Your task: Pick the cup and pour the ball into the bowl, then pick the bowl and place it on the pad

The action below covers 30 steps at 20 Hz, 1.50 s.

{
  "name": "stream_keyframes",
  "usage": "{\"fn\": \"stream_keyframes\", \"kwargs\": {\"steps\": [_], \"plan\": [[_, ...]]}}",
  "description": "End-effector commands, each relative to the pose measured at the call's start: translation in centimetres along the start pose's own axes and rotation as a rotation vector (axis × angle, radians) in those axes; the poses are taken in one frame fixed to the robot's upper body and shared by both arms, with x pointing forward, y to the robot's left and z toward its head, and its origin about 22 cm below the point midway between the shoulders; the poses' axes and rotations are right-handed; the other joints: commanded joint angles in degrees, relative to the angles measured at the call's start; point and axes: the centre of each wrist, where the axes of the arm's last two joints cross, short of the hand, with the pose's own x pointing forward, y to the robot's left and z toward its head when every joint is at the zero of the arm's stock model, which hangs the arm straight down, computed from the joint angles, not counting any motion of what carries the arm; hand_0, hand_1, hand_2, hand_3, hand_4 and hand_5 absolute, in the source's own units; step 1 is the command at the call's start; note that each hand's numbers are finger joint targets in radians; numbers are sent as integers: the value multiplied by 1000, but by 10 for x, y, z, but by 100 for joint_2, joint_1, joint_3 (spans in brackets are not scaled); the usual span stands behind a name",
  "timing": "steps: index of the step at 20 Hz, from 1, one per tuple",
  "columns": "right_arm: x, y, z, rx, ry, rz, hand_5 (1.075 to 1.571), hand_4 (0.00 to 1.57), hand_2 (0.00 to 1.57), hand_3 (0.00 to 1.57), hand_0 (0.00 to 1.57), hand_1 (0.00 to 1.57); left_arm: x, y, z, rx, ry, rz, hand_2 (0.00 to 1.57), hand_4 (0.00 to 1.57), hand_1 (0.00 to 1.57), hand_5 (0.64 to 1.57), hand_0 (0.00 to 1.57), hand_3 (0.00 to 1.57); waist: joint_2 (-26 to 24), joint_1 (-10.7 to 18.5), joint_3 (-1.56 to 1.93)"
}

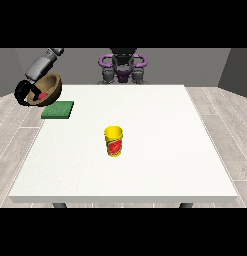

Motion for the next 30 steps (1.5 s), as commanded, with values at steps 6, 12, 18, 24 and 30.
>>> {"fn": "stream_keyframes", "kwargs": {"steps": [6,12,18,24,30], "plan": [[-3,43,-7,53,39,96,1571,1229,1571,1290,1571,1571,-39,-6,16,0,71,-18,0,0,0,1530,0,0,-413,-6,-8],[-29,43,1,38,97,-24,1568,1117,1571,1130,1571,1571,-21,3,11,13,71,-14,0,0,0,1525,0,0,-334,-29,-1],[-7,-20,4,-195,90,-102,1567,0,1521,1280,1534,1534,14,16,4,18,-41,-26,0,0,0,1518,0,0,226,55,3],[-16,-18,5,-164,125,-134,1534,0,594,1002,704,704,28,19,5,30,-50,-12,0,0,0,1516,0,0,198,39,1],[10,-36,0,-160,126,-155,1493,0,400,517,325,325,-6,13,21,-14,13,0,0,0,0,1515,0,0,-156,154,-7]]}}
